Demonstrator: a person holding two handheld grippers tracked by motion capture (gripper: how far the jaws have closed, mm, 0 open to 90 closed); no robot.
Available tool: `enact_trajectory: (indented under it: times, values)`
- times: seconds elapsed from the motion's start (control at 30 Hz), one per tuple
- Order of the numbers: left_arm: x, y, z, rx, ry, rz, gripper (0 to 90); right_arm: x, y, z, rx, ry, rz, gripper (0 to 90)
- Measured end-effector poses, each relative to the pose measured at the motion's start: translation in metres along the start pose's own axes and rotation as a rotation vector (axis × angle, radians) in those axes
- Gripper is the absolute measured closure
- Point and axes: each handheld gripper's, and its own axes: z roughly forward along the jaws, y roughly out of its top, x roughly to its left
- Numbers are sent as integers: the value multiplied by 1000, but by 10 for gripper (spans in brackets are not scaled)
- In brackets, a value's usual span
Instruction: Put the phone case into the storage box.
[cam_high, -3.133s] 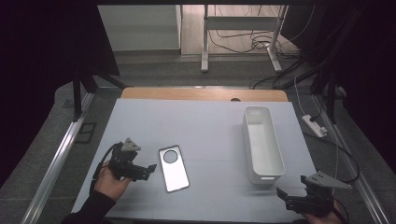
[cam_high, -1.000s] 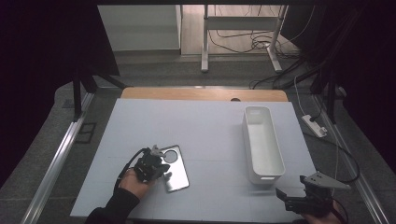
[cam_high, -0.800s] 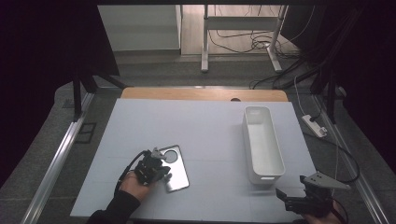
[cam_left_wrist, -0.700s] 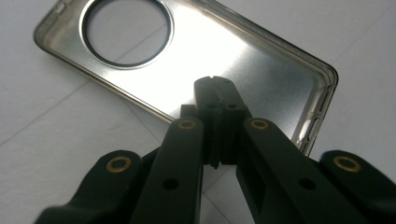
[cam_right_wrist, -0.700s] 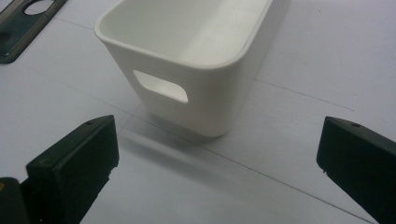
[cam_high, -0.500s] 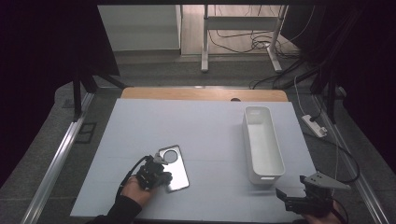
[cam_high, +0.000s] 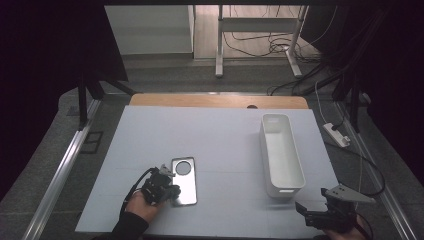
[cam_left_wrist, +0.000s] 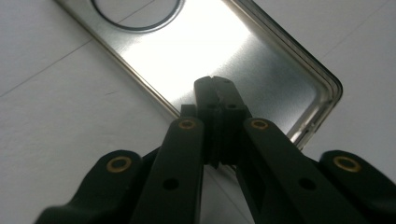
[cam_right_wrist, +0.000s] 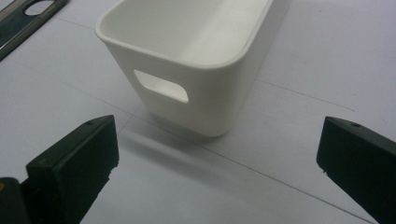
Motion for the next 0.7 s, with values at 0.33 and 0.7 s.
enact_trajectory:
  times: [0.33,0.7]
  values:
    - [11,-3,-3,0,28,-16,894,0,0,0,-3,2,-1,0]
    - [24,-4,-3,-13,54,-25,894,1,0,0,-2,4,-6,0]
